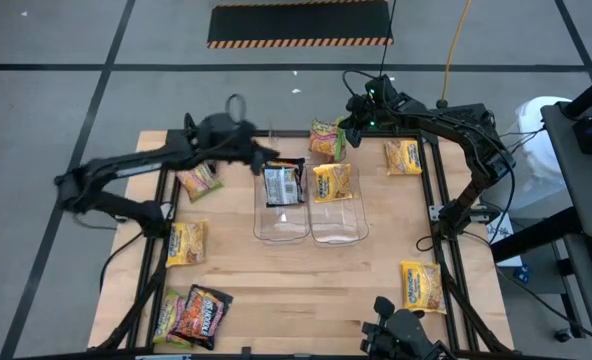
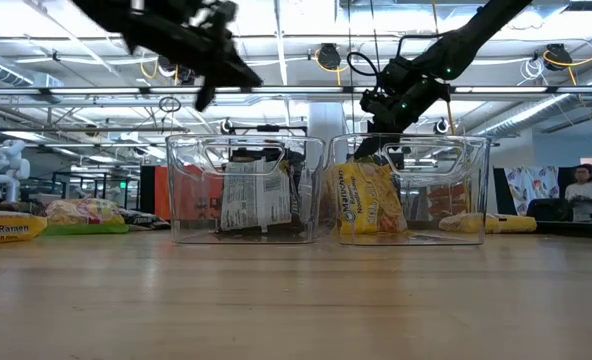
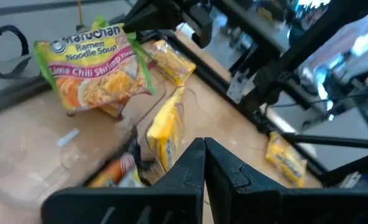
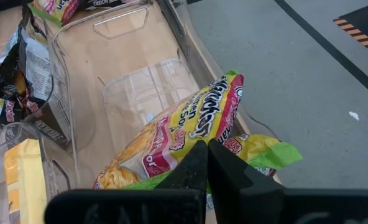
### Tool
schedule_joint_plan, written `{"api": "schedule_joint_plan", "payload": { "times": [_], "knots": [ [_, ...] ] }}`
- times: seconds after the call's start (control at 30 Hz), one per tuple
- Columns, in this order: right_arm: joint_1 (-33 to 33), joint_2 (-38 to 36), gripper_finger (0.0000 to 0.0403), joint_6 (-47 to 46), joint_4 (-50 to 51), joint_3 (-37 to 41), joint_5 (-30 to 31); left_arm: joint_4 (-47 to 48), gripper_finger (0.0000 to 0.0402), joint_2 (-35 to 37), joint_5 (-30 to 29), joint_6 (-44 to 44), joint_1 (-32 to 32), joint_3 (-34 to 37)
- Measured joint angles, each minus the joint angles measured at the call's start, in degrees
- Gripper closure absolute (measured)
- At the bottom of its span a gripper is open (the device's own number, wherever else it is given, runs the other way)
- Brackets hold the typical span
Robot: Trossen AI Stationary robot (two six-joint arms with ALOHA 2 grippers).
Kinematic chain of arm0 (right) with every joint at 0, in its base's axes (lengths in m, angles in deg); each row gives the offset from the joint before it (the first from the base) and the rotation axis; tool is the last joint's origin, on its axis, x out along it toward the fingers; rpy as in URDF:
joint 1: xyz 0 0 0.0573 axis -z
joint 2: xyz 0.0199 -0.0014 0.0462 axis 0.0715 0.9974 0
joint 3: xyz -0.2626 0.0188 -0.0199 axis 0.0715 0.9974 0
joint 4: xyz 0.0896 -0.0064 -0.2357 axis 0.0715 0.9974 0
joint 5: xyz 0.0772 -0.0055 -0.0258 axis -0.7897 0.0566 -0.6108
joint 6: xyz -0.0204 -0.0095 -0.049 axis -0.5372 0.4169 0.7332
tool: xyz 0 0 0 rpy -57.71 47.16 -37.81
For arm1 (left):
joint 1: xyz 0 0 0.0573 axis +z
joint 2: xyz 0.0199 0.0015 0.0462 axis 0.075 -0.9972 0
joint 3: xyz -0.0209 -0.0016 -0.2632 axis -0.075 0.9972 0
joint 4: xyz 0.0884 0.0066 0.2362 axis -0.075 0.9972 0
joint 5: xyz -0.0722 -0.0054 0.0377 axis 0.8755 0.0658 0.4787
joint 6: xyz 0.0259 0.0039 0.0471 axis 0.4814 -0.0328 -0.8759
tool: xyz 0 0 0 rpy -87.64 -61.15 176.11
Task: Sort Maruchan noodles
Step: Put the green noodle pack into the top transparent bin
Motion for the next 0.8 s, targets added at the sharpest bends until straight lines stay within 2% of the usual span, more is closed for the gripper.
{"api": "schedule_joint_plan", "payload": {
  "times": [0.23, 0.43, 0.6, 0.8],
  "knots": [
    [0.01, -0.02, 0.0403, 0.01, 0.0, 0.0, 0.0, 6.41, 0.0394, -18.35, 5.22, -4.82, 1.96, -20.7],
    [0.0, -0.02, 0.0403, 0.09, 0.0, 0.0, 0.0, 17.31, 0.0394, -31.1, 5.58, -7.28, 3.02, -37.01],
    [0.0, -0.04, 0.0403, 0.12, 0.0, 0.0, -0.18, 24.97, 0.0394, -37.54, 6.25, -6.31, 4.05, -43.02],
    [0.01, -0.04, 0.0403, 0.17, 0.01, 0.0, -0.22, 25.67, 0.0394, -40.87, 4.48, -4.57, 5.73, -43.2]
  ]
}}
